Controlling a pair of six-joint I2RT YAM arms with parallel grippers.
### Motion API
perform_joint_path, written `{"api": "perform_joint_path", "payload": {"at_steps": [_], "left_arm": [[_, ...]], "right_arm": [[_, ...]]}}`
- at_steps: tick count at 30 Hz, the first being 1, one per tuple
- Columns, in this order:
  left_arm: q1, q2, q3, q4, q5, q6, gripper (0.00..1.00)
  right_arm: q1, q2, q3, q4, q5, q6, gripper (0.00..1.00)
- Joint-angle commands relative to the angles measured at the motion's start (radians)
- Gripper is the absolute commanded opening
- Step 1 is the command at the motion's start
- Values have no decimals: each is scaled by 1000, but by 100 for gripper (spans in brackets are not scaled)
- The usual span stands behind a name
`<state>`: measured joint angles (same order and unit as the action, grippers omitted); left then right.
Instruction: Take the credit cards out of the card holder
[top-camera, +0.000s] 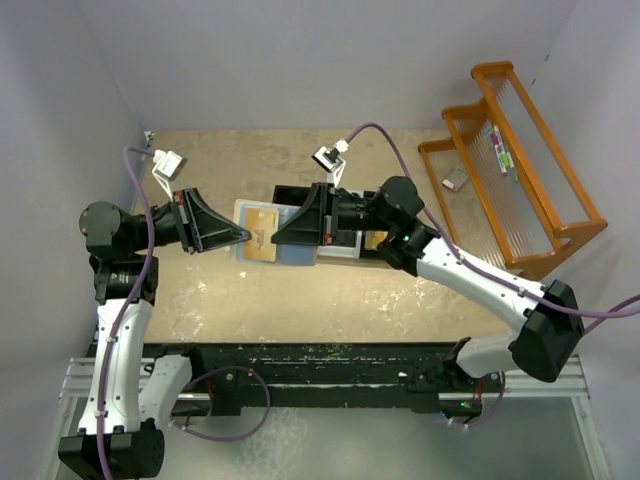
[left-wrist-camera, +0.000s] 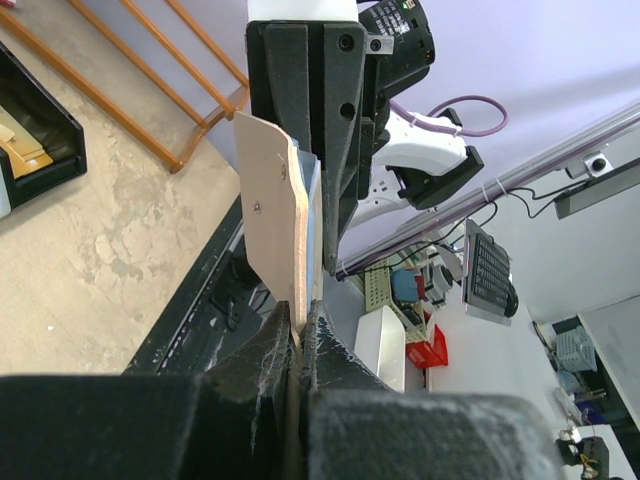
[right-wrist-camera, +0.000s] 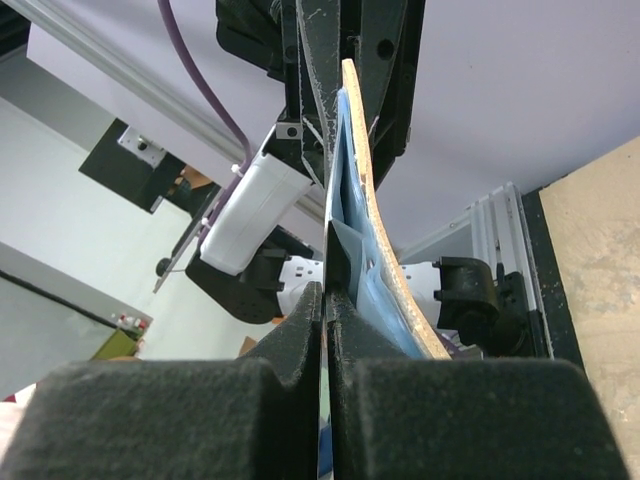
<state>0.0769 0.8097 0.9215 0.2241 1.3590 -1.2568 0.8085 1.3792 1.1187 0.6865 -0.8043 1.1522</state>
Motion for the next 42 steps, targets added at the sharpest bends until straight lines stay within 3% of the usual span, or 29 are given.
{"api": "perform_joint_path", "payload": {"at_steps": [1,12,19,27,30,33,40,42], "left_arm": [[13,5,24,32,-12,1,0],[12,10,35,28,-13,6,0],[12,20,51,-57,-24,82,0],[12,24,56,-64,-19,91,0],[12,26,57,-66,-15,89,0],[12,27,61,-66,-14,89,0],[12,41,83,-78,-14,113,0],[12,50,111,-185,-25,193,0]], "right_arm": [[-22,-91,6,85,-58,11,0],[-31,-118,-5,-3,-47,-39,0],[-31,-82,50,-195,46,-155,0],[-30,-26,48,-188,80,-113,11],[-31,-33,25,-162,57,-80,10],[-31,-46,13,-137,56,-68,0],[-58,-98,-18,-160,49,-83,0],[-83,-138,-37,-198,43,-104,0]]}}
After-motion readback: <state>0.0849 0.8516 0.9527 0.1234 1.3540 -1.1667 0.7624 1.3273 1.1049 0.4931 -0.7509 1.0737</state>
